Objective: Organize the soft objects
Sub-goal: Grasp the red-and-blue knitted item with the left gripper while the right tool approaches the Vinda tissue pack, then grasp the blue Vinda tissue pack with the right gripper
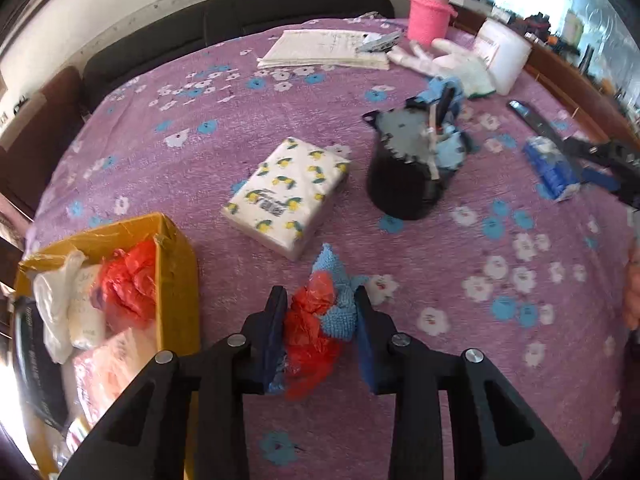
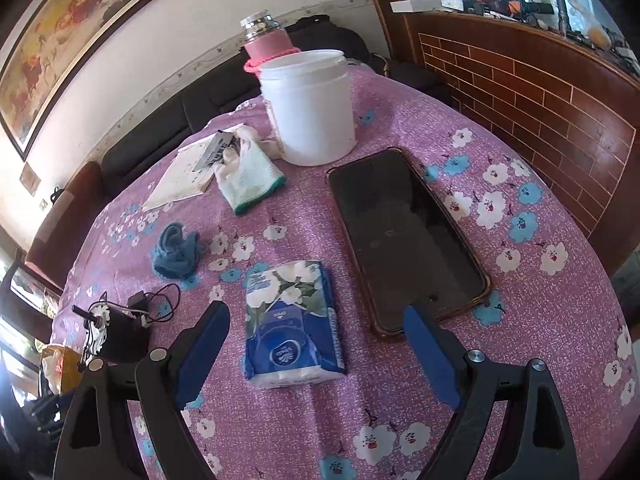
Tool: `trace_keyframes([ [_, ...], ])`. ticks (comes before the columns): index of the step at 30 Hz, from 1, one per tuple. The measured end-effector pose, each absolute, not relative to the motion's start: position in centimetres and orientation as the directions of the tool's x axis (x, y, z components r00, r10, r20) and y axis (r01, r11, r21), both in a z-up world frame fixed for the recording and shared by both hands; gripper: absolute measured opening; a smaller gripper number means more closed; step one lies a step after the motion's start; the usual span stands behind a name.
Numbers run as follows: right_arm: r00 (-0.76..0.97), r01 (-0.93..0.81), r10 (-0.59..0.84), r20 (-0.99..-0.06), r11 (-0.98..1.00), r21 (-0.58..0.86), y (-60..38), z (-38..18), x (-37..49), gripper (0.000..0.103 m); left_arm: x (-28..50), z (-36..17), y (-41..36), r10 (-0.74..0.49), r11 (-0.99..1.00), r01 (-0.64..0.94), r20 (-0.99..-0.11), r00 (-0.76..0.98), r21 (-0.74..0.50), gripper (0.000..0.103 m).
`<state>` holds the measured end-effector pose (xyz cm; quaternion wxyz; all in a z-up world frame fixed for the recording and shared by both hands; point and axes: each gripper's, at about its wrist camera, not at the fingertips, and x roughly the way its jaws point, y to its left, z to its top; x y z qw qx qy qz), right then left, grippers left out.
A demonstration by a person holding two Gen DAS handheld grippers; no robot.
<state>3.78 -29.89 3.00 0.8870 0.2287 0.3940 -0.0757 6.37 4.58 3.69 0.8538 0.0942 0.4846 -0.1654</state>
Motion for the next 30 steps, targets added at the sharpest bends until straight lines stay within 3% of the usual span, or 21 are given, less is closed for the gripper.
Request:
trace_keyframes([
  [9,0.658,0.282,0.012,-0.753,0.923,0.261,-27.6,2.3,5.2,0.091,3.0,3.5,3.1,-0.252,0.912,0.406,-0.851,0.46,-0.051,0.033],
  [15,0.62,0.211,-0.023,-0.785,0.967,0.139,-24.3,1.1,6.1,0.091,3.3,2.5,3.3,-0.224,0.93,0.365,-0.847,0.481,-0.039,0.042],
  [17,0.617,0.192,-0.025,-0.786,0.974,0.12,-23.8,1.0,6.1,0.086,3.0,2.4,3.4,-0.219,0.933,0.359,-0.843,0.492,-0.032,0.037],
  [18,0.628,0.182,-0.014,-0.778,0.975,0.13,-23.8,1.1,6.0,0.081,2.9,2.6,3.5,-0.222,0.933,0.358,-0.839,0.497,-0.035,0.031],
  [21,0.627,0.195,-0.022,-0.778,0.972,0.13,-24.1,0.9,6.0,0.058,2.4,3.0,4.2,-0.255,0.935,0.346,-0.827,0.501,-0.079,0.03],
  [30,0.634,0.205,-0.029,-0.773,0.97,0.133,-24.1,1.1,5.4,0.055,-0.9,5.1,6.5,-0.33,0.932,0.316,-0.776,0.538,-0.177,0.03],
])
